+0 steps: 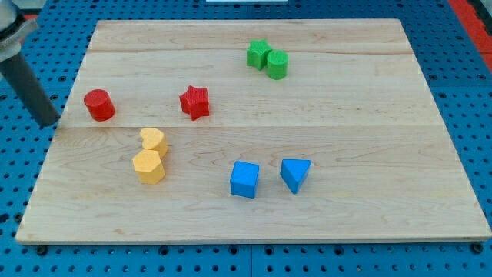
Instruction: Push the red circle into the red star
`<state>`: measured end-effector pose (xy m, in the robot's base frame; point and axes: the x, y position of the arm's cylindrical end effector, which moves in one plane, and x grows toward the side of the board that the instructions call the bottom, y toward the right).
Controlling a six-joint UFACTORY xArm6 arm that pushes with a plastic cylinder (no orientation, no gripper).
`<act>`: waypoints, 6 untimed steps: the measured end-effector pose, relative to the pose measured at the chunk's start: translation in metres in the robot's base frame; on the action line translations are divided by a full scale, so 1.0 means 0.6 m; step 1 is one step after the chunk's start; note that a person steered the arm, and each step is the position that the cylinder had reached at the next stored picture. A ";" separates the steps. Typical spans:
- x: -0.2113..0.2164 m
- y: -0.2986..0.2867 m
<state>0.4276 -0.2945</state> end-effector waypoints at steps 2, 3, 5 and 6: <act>-0.060 0.254; -0.064 0.179; -0.012 0.192; 0.002 0.239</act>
<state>0.4289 -0.1511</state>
